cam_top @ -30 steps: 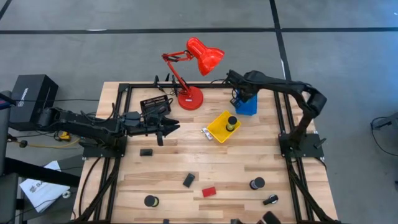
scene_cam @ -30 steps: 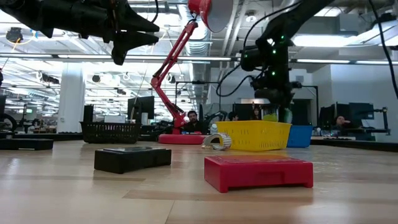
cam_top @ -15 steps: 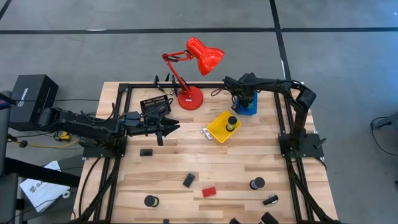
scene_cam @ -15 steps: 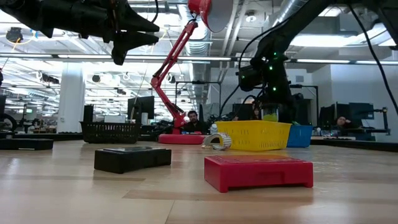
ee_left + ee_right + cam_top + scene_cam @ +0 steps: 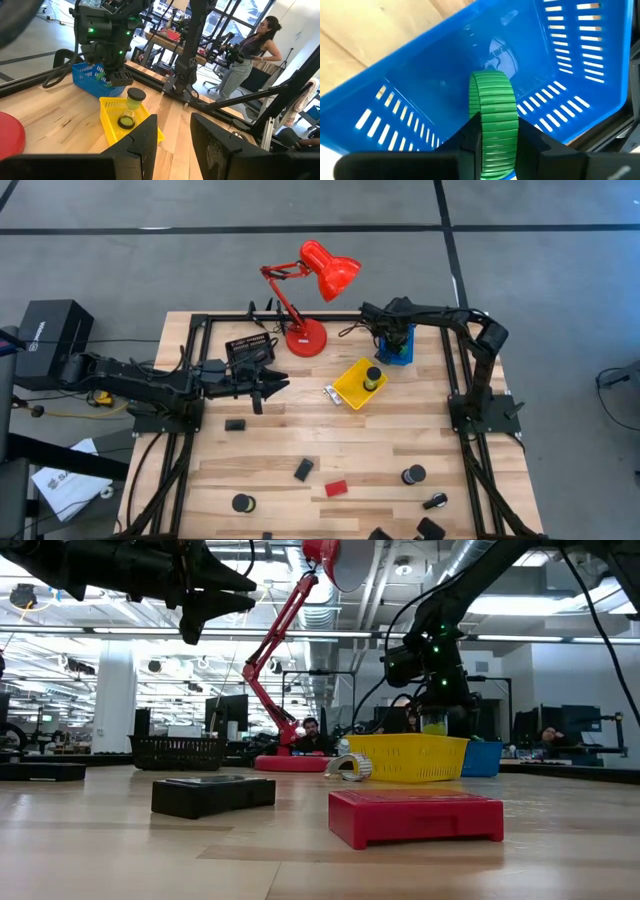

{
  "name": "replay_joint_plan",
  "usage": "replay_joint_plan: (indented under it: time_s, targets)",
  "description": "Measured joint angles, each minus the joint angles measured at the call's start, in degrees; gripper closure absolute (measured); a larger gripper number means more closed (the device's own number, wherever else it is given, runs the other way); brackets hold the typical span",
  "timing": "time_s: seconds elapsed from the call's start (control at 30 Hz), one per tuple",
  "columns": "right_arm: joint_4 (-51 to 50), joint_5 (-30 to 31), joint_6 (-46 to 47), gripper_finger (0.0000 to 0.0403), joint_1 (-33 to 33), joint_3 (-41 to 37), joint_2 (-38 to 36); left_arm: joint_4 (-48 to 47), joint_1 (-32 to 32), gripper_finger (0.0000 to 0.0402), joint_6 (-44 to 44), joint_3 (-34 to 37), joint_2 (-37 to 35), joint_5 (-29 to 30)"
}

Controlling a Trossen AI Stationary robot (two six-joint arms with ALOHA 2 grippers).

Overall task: Pick & Place Office items
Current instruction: Put the green wrist watch into the black bin

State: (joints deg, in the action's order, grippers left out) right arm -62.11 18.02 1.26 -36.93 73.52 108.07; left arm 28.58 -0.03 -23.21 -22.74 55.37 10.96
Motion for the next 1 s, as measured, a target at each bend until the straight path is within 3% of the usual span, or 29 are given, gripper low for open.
replay_joint_plan:
  time_s: [0.27,0.63,1.0]
  targets:
    - [0.42,0.01,0.83,0.0322,0.11,0.00,0.00,0.02,0.00,0.0289,0.00,0.01,0.00,-0.07]
    - [1.67,0.15,1.06,0.0207,-0.28,0.30,0.00,0.02,0.00,0.0289,0.01,0.00,0.00,-0.28]
    - [-11.94,3.43,3.26,0.0179,-0.22,10.55,-4.48,0.00,0.00,0.0289,0.01,0.00,0.00,-0.24]
